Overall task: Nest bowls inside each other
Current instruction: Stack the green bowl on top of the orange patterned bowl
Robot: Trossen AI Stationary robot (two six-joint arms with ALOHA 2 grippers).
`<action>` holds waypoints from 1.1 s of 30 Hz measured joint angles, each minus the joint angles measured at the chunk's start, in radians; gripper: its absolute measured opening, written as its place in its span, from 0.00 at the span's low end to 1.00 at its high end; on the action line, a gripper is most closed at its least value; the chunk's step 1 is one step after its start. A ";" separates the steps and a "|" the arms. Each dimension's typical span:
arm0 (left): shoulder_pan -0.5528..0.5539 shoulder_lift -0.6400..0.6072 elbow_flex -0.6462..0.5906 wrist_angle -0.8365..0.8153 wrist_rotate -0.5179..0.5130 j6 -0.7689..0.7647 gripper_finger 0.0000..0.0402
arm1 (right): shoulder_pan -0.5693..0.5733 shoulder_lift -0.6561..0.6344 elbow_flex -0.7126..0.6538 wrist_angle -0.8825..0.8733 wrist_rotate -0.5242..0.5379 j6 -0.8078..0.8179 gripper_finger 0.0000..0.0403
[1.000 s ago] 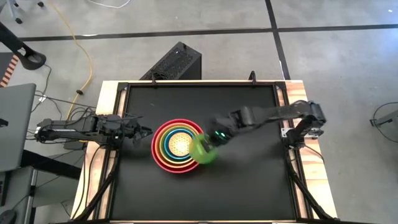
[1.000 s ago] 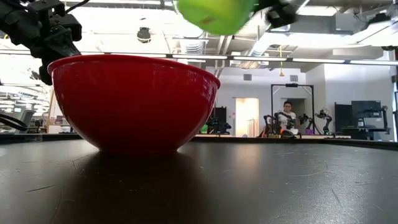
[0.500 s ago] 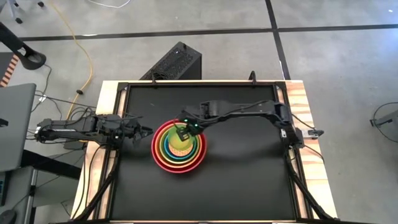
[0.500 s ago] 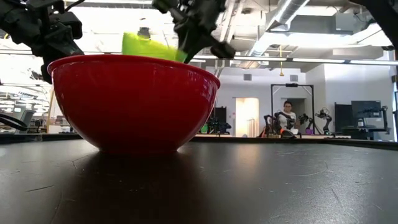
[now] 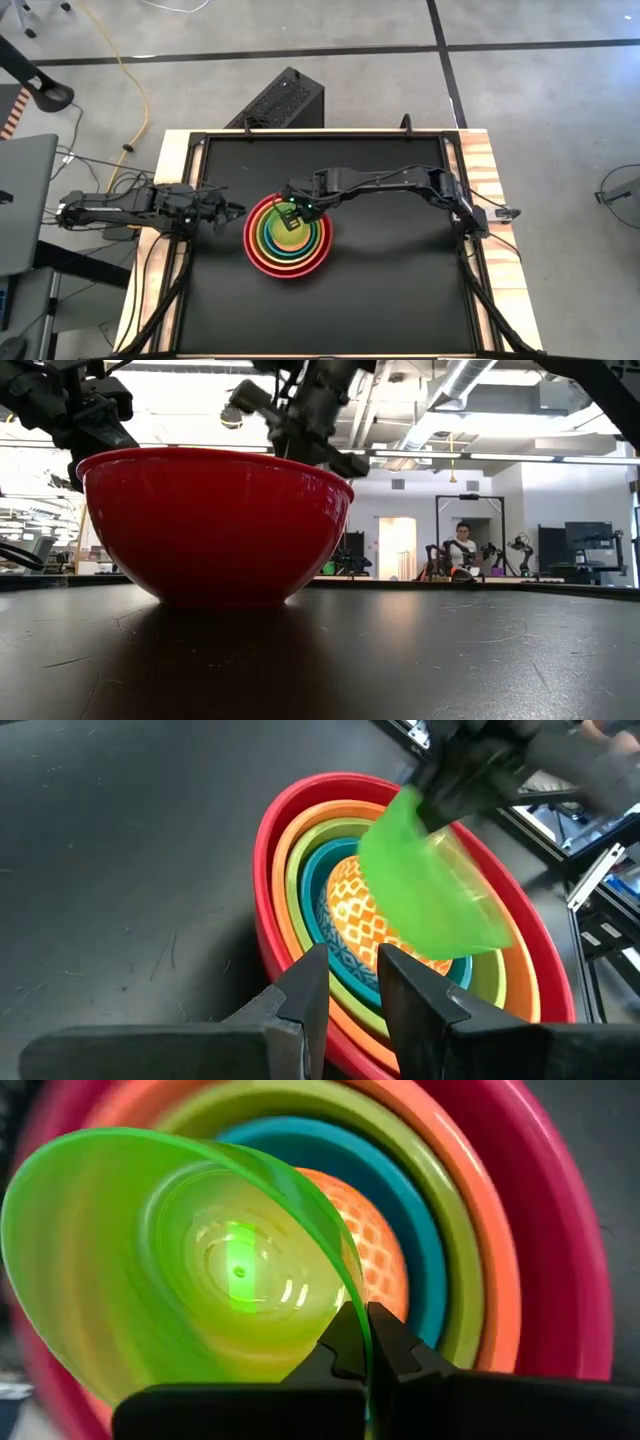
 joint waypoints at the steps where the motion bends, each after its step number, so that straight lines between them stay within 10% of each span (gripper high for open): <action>1: 0.000 0.000 0.000 0.000 0.000 -0.001 0.19 | 0.001 0.009 -0.002 -0.005 0.001 0.000 0.01; 23: 0.000 0.000 0.000 0.000 0.000 -0.011 0.19 | 0.010 0.026 -0.003 -0.041 0.019 0.019 0.01; 33: 0.000 0.000 0.000 0.000 0.001 -0.011 0.19 | 0.023 0.026 -0.003 -0.036 0.021 0.015 0.18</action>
